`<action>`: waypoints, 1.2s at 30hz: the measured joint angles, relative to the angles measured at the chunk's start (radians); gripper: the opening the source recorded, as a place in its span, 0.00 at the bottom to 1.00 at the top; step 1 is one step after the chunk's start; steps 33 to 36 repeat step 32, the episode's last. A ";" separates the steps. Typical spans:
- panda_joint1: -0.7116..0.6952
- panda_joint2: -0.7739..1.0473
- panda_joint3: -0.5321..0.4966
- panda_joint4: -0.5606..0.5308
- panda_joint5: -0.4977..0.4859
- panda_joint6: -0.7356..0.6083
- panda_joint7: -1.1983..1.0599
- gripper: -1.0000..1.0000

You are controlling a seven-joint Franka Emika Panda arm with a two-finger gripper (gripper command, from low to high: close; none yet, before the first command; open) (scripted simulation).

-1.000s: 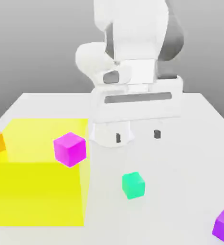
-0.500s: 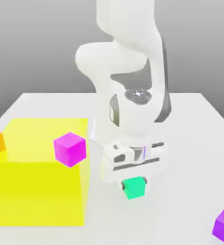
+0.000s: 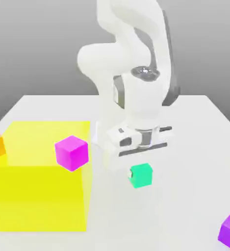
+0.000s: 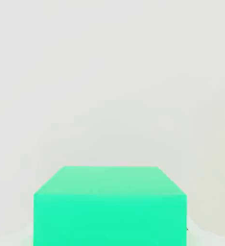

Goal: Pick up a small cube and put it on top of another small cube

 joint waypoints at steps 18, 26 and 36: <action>-0.347 -0.047 -0.174 0.623 -0.060 -0.646 0.286 0.00; -0.508 -0.112 -0.295 0.619 -0.018 -0.735 0.574 0.00; -0.516 -0.071 -0.303 0.554 -0.006 -0.632 0.575 1.00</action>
